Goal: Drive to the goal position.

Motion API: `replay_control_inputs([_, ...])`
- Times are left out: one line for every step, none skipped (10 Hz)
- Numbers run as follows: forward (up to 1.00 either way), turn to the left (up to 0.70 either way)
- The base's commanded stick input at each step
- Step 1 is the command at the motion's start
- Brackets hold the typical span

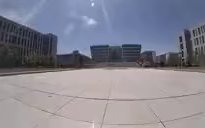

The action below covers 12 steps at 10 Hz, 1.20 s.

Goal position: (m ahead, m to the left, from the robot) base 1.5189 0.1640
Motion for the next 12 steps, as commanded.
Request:
replay_control_inputs([1.0,0.0])
replay_control_inputs([1.0,0.0])
replay_control_inputs([1.0,0.0])
replay_control_inputs([1.0,0.0])
replay_control_inputs([1.0,0.0])
replay_control_inputs([1.0,0.0])
replay_control_inputs([1.0,-0.18])
replay_control_inputs([1.0,-0.25])
replay_control_inputs([1.0,-0.12])
replay_control_inputs([1.0,0.0])
replay_control_inputs([1.0,0.0])
replay_control_inputs([1.0,0.0])
